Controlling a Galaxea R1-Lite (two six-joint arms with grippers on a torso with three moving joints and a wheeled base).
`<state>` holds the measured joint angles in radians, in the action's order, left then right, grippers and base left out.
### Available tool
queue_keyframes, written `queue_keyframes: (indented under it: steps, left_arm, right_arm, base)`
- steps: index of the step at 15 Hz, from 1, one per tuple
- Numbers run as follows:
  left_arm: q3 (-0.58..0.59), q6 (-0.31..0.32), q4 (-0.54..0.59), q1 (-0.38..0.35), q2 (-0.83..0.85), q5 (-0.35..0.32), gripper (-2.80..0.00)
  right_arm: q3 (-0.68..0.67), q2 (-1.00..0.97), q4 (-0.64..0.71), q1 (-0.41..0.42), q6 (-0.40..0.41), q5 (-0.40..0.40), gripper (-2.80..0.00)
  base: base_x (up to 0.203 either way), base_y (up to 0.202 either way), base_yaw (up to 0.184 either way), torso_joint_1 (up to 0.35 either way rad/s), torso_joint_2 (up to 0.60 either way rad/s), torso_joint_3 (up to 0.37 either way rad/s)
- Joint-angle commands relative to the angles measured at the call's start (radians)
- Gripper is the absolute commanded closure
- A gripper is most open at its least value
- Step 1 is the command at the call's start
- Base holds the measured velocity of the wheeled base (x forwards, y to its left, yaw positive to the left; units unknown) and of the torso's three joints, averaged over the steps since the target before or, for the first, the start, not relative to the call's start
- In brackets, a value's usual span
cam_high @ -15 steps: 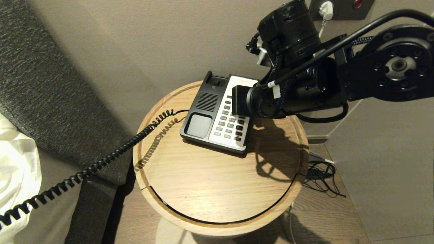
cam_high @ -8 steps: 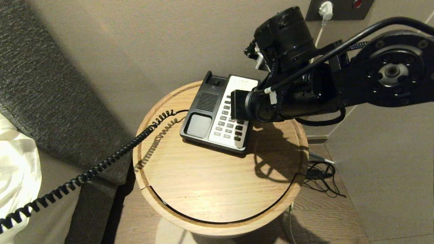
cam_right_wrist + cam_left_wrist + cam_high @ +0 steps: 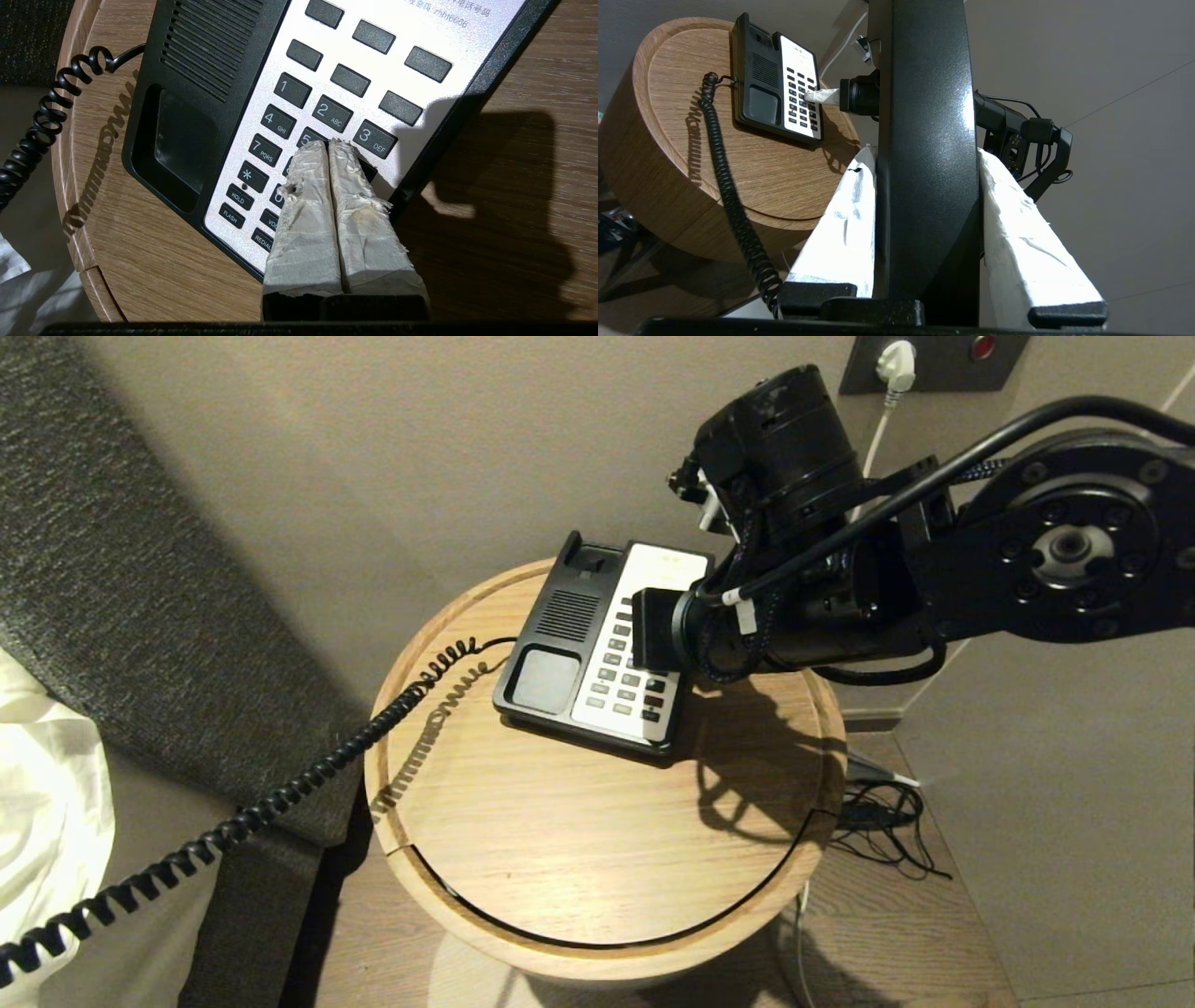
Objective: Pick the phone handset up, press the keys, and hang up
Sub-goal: Dial the number
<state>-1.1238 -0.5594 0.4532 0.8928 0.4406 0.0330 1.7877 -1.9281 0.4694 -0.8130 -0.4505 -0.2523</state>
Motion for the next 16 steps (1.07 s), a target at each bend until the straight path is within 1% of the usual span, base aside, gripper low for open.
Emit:
queue_keyframes:
  steps: [1, 8, 16]
  left_arm:
    - [0.001, -0.005, 0.002, 0.002, 0.0, 0.001, 0.0]
    - [0.007, -0.004, 0.002, 0.003, -0.003, 0.001, 0.0]
    - [0.022, -0.004, 0.002, 0.004, -0.016, 0.001, 0.0]
  right_arm:
    - [0.007, -0.002, 0.005, 0.0, -0.003, -0.001, 0.0]
    - [0.041, 0.001, 0.005, -0.051, -0.013, -0.001, 0.0]
    - [0.045, -0.008, 0.005, -0.048, -0.007, -0.001, 0.0]
  base:
    - [0.0, 0.0, 0.0, 0.0, 0.0, 0.0]
    - [0.0, 0.0, 0.0, 0.0, 0.0, 0.0]
    - [0.0, 0.0, 0.0, 0.0, 0.0, 0.0]
